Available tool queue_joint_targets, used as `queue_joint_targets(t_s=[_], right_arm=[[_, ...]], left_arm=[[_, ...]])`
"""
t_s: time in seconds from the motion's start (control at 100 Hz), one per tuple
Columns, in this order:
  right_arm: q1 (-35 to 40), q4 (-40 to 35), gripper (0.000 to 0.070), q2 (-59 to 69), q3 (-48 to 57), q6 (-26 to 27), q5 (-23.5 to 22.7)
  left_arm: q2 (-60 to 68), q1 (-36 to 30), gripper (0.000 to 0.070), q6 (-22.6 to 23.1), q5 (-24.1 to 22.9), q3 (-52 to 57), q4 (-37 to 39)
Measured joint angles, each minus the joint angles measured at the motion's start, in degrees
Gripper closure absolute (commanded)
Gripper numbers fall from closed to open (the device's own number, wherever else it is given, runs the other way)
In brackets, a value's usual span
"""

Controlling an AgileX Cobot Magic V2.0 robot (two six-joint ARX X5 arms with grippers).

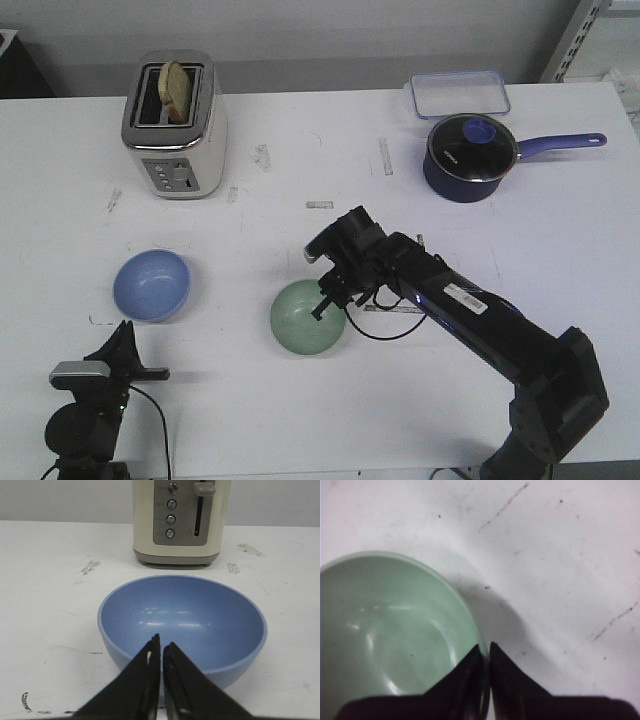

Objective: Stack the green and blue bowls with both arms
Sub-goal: 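Carry the green bowl with the right gripper toward the table centre and set it down, then release the green bowl and retract the right gripper to rest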

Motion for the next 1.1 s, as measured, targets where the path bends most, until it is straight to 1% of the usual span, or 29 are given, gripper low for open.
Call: queue_joint_targets(t_s=[0.05, 0.07, 0.09, 0.12, 0.14, 0.31, 0.37, 0.51, 0.59, 0.7, 0.8, 0.94, 1.1], right_arm=[[0.1, 0.0, 0.0349, 0.0, 0.0, 0.0, 0.0], [0.1, 0.0, 0.0289, 0.0, 0.0, 0.0, 0.0], [0.2, 0.0, 0.024, 0.0, 0.0, 0.0, 0.0], [0.2, -0.1, 0.0196, 0.0, 0.0, 0.0, 0.0], [0.2, -0.1, 0.0187, 0.0, 0.0, 0.0, 0.0], [0.2, -0.5, 0.0192, 0.0, 0.2, 0.0, 0.0], [0.1, -0.6, 0.0223, -0.3, 0.7, 0.0, 0.0], [-1.2, -0.5, 0.0372, -3.5, 3.4, 0.0, 0.0], [-2.4, 0.1, 0.0489, -7.0, 5.3, 0.0, 0.0], [-5.4, 2.1, 0.07, -12.4, 6.7, 0.0, 0.5], [-8.5, 2.0, 0.07, -16.5, 6.7, 0.5, 3.5], [-13.6, -0.4, 0.07, -21.0, 6.6, 2.2, 10.7], [-19.9, -0.9, 0.07, -27.7, 3.2, 2.6, 15.7]], left_arm=[[0.0, 0.0, 0.0699, 0.0, 0.0, 0.0, 0.0], [0.0, 0.0, 0.0699, 0.0, 0.0, 0.0, 0.0], [0.0, 0.0, 0.0699, 0.0, 0.0, 0.0, 0.0], [0.0, 0.0, 0.0699, 0.0, 0.0, 0.0, 0.0], [0.0, 0.0, 0.0699, 0.0, 0.0, 0.0, 0.0], [0.0, 0.0, 0.0699, 0.0, 0.0, 0.0, 0.0], [0.0, 0.0, 0.0699, 0.0, 0.0, 0.0, 0.0], [0.0, 0.0, 0.0699, 0.0, 0.0, 0.0, 0.0], [0.0, 0.0, 0.0699, 0.0, 0.0, 0.0, 0.0], [0.0, 0.0, 0.0699, 0.0, 0.0, 0.0, 0.0], [0.0, 0.0, 0.0699, 0.0, 0.0, 0.0, 0.0], [0.0, 0.0, 0.0699, 0.0, 0.0, 0.0, 0.0], [0.0, 0.0, 0.0699, 0.0, 0.0, 0.0, 0.0]])
